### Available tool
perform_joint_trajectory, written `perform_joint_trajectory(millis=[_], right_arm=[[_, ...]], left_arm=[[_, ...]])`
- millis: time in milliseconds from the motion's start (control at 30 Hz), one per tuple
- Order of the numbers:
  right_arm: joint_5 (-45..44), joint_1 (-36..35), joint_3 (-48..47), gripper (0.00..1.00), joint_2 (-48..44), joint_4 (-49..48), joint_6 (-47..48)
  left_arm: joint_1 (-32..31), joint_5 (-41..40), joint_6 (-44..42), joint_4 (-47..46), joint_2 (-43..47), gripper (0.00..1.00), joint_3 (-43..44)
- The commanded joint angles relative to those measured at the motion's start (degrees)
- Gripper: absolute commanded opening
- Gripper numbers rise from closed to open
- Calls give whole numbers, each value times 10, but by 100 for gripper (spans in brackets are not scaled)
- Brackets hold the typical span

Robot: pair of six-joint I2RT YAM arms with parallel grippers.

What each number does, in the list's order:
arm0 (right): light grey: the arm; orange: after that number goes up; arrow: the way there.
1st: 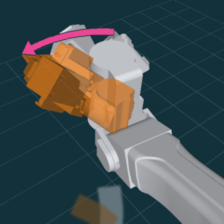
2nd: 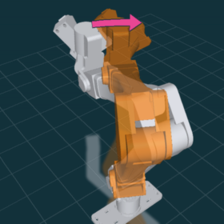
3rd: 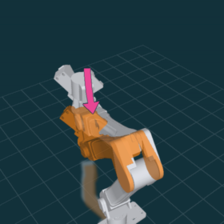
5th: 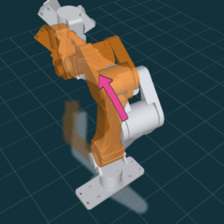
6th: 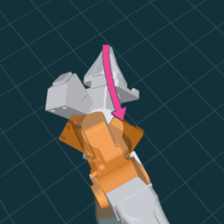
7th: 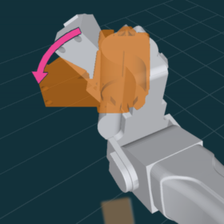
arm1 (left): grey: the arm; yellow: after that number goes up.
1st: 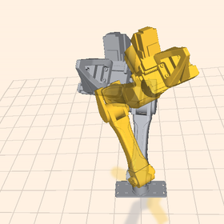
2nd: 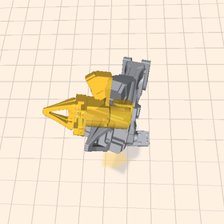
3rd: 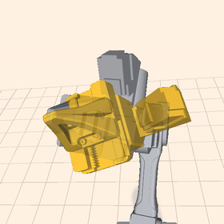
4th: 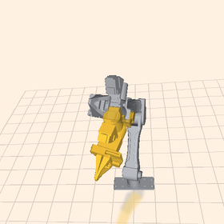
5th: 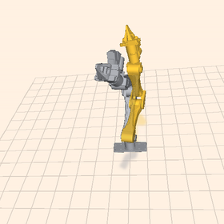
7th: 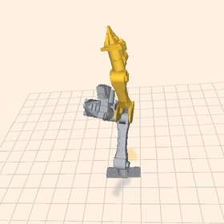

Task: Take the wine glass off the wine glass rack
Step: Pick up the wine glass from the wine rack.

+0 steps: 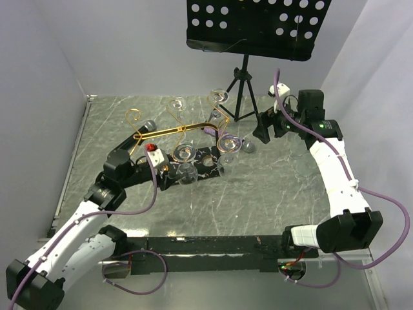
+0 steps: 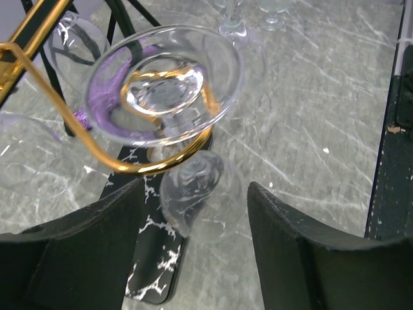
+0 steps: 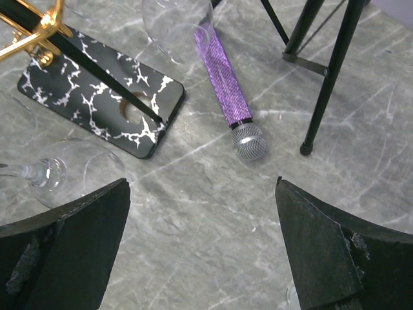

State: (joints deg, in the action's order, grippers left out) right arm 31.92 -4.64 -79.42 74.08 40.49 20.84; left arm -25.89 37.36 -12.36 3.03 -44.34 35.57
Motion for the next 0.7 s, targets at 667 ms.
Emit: perform_joint_trajectory(millis=[667], right_arm=[[-54, -4, -52, 100, -13, 78, 59]], left_arm=[[-76, -109, 82, -291, -16, 54, -106]])
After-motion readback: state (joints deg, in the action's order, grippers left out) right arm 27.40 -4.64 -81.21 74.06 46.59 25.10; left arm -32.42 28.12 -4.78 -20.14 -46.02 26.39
